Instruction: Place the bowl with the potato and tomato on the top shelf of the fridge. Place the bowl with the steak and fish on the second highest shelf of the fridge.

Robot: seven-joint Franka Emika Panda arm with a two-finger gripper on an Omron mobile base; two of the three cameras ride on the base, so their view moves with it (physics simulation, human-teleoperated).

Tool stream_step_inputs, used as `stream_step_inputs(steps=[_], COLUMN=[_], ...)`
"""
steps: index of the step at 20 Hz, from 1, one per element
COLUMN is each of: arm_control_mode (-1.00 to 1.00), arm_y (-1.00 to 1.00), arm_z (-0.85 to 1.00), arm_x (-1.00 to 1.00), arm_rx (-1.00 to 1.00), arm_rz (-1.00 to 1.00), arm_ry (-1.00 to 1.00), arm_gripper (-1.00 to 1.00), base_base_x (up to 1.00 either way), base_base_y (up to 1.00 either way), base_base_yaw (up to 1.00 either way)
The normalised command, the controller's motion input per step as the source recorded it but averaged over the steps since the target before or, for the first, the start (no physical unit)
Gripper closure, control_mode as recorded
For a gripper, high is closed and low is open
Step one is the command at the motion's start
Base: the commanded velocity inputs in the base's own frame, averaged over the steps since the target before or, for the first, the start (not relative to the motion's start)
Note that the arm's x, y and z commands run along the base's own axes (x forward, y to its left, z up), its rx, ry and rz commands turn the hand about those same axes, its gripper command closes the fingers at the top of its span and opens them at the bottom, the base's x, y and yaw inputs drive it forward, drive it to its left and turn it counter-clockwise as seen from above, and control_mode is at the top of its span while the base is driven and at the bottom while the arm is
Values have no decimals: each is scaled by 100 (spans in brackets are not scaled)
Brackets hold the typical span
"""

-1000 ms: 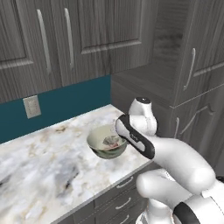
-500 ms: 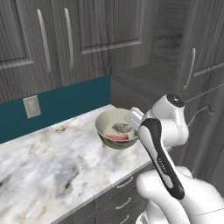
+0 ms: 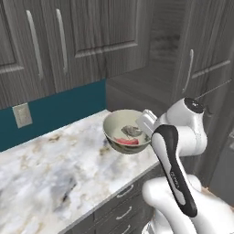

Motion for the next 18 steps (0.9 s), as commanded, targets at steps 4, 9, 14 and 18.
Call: stream_step_inputs(steps=[4,9,14,18], arm_control_mode=[100,100,100,100], arm_y=[0,0,0,0], arm_z=[0,0,0,0], arm_x=[0,0,0,0], arm_rx=[0,0,0,0], arm_rz=[0,0,0,0], arm_ry=[0,0,0,0], arm_gripper=[100,100,100,100], base_base_x=[-32,-16,-1,2], base_base_y=[-3,-6,-4,-10], base_base_yaw=[-58,-69,-71,-73])
